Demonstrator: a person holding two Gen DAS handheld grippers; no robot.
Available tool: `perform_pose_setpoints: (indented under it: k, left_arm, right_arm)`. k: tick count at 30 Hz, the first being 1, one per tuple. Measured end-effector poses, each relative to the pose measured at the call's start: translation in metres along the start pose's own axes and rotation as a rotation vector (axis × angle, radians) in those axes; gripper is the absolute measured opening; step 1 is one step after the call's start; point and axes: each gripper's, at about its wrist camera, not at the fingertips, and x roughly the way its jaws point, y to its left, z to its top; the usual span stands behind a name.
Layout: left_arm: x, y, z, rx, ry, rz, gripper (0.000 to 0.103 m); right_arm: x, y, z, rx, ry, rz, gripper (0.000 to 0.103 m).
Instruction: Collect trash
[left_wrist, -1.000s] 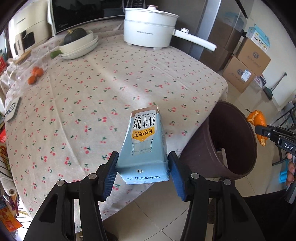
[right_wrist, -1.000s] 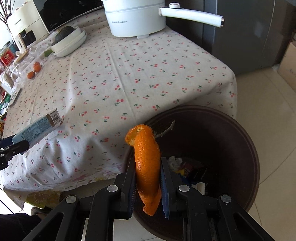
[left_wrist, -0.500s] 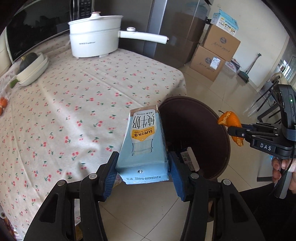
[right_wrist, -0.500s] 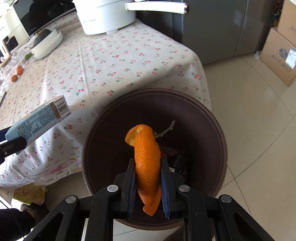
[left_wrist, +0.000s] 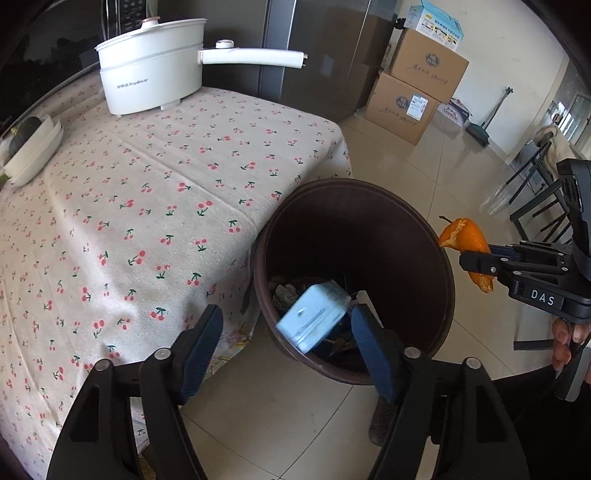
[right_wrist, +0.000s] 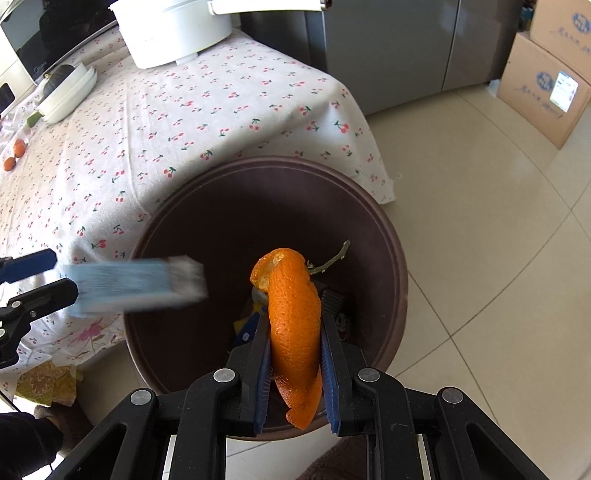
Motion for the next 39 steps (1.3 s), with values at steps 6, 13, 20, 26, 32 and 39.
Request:
perform_pose_setpoints:
  k: [6, 13, 20, 26, 32, 39]
  left_arm:
    - [-0.008, 0.017, -0.007, -0.053, -0.001, 0.089, 0.081]
    - [-0.030, 0.037, -0.023, -0.150, -0.040, 0.213, 0.081]
    - [-0.051, 0.049, -0.040, -0.216, -0.080, 0.291, 0.085]
    - [-0.073, 0.048, -0.049, -0.252, -0.127, 0.367, 0.086]
    - [-0.093, 0.045, -0.062, -0.276, -0.166, 0.383, 0.089]
    - [-0.117, 0.040, -0.080, -0.284, -0.243, 0.419, 0.089]
  right_arm:
    - [0.002, 0.008, 0.004, -0.020, 0.000, 0.005, 0.022]
    - [0.010, 0.033, 0.012, -0.063, 0.000, 0.010, 0.024]
    - [0.010, 0.052, 0.020, -0.030, -0.049, -0.011, 0.078]
    - [-0.011, 0.075, 0.018, -0.066, -0.110, -0.015, 0.084]
    - [-0.046, 0.104, 0.005, -0.132, -0.233, -0.017, 0.092]
    - [-0.073, 0.127, -0.015, -0.193, -0.347, -0.079, 0.103]
